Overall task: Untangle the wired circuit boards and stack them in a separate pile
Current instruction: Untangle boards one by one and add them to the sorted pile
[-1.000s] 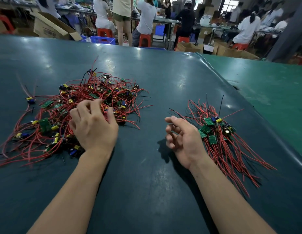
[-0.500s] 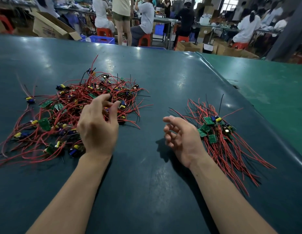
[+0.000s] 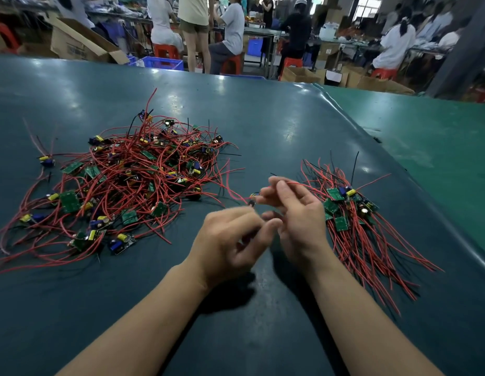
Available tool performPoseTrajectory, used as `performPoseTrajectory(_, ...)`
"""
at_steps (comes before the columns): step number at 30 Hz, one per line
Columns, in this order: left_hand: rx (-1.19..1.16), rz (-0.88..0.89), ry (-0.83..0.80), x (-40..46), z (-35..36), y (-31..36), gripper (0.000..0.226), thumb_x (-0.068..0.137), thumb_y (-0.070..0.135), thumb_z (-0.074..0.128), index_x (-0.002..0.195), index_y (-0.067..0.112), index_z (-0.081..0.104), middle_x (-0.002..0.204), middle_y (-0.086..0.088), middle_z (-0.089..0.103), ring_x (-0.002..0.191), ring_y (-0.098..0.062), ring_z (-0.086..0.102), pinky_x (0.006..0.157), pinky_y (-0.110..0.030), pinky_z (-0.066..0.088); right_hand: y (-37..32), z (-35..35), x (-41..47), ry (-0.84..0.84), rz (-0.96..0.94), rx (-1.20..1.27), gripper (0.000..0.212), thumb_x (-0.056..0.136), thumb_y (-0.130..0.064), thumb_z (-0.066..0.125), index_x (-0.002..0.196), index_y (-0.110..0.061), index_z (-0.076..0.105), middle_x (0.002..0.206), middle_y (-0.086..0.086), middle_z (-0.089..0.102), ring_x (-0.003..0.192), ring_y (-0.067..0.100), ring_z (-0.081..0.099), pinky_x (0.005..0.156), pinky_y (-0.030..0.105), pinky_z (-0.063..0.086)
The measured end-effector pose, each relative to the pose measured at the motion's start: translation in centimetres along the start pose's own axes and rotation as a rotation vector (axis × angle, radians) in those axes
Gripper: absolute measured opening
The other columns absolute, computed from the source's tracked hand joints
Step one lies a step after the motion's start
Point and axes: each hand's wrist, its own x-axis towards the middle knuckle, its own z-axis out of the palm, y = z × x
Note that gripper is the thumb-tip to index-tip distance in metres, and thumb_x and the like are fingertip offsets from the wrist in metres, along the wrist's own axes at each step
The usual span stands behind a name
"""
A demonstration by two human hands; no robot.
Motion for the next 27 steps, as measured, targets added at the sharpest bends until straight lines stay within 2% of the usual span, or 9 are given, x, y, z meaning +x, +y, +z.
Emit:
performPoseTrajectory(2,-0.120,-0.379,-0.088,0.1,0.3,0.0,0.060,0.098,0.046,0.049,0.054,0.008,0.061,0.047,-0.001,0.057,0.042,-0.014,0.054,0.044,-0.022,0.040,-0.5,-0.5,0.4,0.011,0.102,0.215,0.018,0.097,-0.011,0.051,0.086,-0.011,0.066,0.067,0.003,0.067,0.059,0.015,0.066,0.051,0.022,0.050)
performPoseTrajectory(4,-0.295,-0.710,-0.039,0.7,0.5,-0.4,0.063,0.090,0.060,0.047,0.062,0.008,0.065,0.052,-0.003,0.064,0.040,-0.010,0.055,0.041,-0.019,0.040,-0.8,-0.9,0.3,-0.048,0.158,0.328,0.014,0.087,-0.019,0.056,0.083,-0.011,0.067,0.067,0.004,0.064,0.059,0.016,0.062,0.054,0.023,0.051)
performPoseTrajectory(7,-0.405,-0.894,0.053,1.4,0.3,-1.4,0.055,0.088,0.057,0.051,0.072,0.007,0.065,0.058,-0.006,0.066,0.036,-0.017,0.052,0.038,-0.024,0.040,-0.9,-1.0,-0.1,-0.148,0.179,0.328,0.016,0.080,-0.022,0.056,0.075,-0.010,0.065,0.065,0.005,0.058,0.058,0.016,0.057,0.054,0.024,0.048)
performPoseTrajectory(11,-0.595,-0.868,0.092,1.3,0.0,-1.5,0.033,0.089,0.035,0.064,0.073,0.006,0.067,0.053,-0.005,0.065,0.035,-0.013,0.053,0.034,-0.019,0.039,-1.0,-0.7,-0.3,-0.173,0.178,0.196,0.016,0.078,-0.025,0.058,0.079,-0.010,0.063,0.065,0.004,0.058,0.057,0.017,0.055,0.052,0.024,0.046)
performPoseTrajectory(15,-0.680,-0.842,0.152,1.5,-0.2,-1.5,0.019,0.079,0.034,0.067,0.087,0.017,0.071,0.069,-0.002,0.070,0.058,-0.015,0.065,0.047,-0.020,0.047,-0.7,-0.7,-0.1,-0.119,0.137,0.104,0.022,0.073,-0.024,0.067,0.091,-0.014,0.062,0.072,0.002,0.062,0.061,0.016,0.058,0.051,0.022,0.048)
performPoseTrajectory(18,-0.678,-0.825,0.141,1.4,-0.2,-1.8,0.010,0.089,0.024,0.068,0.097,0.021,0.071,0.079,0.000,0.072,0.069,-0.015,0.066,0.059,-0.024,0.051,-0.3,-0.8,0.1,-0.157,0.076,0.059,0.030,0.071,-0.014,0.072,0.100,-0.015,0.063,0.092,0.006,0.067,0.078,0.019,0.065,0.060,0.026,0.053)
performPoseTrajectory(20,-0.783,-0.873,0.131,1.4,-0.2,-1.9,0.018,0.089,0.028,0.058,0.097,0.021,0.073,0.084,-0.003,0.072,0.073,-0.018,0.064,0.062,-0.026,0.050,0.1,-0.7,0.1,-0.188,0.029,-0.024,0.038,0.070,-0.010,0.075,0.106,-0.016,0.064,0.102,0.006,0.069,0.088,0.018,0.067,0.063,0.026,0.054)
performPoseTrajectory(23,-0.897,-0.940,0.088,1.5,-0.3,-2.1,0.040,0.080,0.031,0.042,0.094,0.017,0.077,0.087,-0.010,0.071,0.076,-0.019,0.062,0.065,-0.029,0.047,0.6,-0.6,0.0,-0.192,-0.052,-0.160,0.039,0.077,0.002,0.075,0.108,-0.020,0.067,0.094,0.000,0.072,0.081,0.015,0.069,0.060,0.022,0.054)
performPoseTrajectory(27,-0.699,-0.873,0.064,1.4,0.0,-1.9,0.036,0.088,-0.001,0.044,0.094,0.016,0.074,0.082,-0.002,0.075,0.069,-0.012,0.062,0.062,-0.022,0.049,0.8,-0.8,0.2,-0.148,-0.129,-0.222,0.029,0.083,0.001,0.073,0.099,-0.024,0.072,0.085,-0.002,0.072,0.074,0.018,0.071,0.058,0.024,0.054)
